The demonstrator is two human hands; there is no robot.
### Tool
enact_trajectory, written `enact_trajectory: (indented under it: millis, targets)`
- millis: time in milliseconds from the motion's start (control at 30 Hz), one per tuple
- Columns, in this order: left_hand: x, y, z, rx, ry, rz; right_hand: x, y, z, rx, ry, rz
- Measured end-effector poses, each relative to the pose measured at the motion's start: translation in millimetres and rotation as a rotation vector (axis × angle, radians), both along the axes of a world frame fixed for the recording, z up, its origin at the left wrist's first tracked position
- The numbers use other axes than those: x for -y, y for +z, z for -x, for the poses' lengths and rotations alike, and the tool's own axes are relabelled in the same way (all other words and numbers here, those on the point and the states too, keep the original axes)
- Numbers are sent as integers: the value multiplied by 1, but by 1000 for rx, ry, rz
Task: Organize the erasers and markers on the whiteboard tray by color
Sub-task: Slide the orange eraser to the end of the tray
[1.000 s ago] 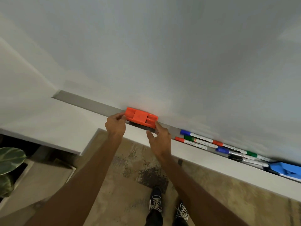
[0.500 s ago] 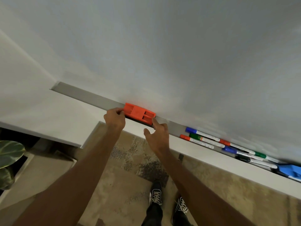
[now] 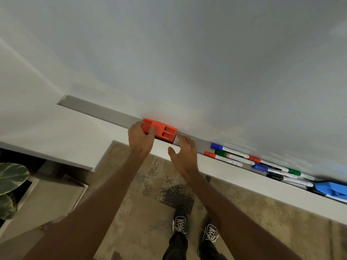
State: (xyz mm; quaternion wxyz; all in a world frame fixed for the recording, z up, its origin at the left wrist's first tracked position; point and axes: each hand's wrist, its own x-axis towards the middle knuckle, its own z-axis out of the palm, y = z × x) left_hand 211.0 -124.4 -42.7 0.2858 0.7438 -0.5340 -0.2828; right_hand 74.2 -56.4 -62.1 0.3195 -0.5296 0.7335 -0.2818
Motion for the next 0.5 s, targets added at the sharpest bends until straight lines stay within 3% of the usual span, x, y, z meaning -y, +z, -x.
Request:
enact_trajectory:
  millis: [500]
  targets:
    - [-62, 39, 73, -188, -257, 200, -55, 42, 82, -1, -146, 204]
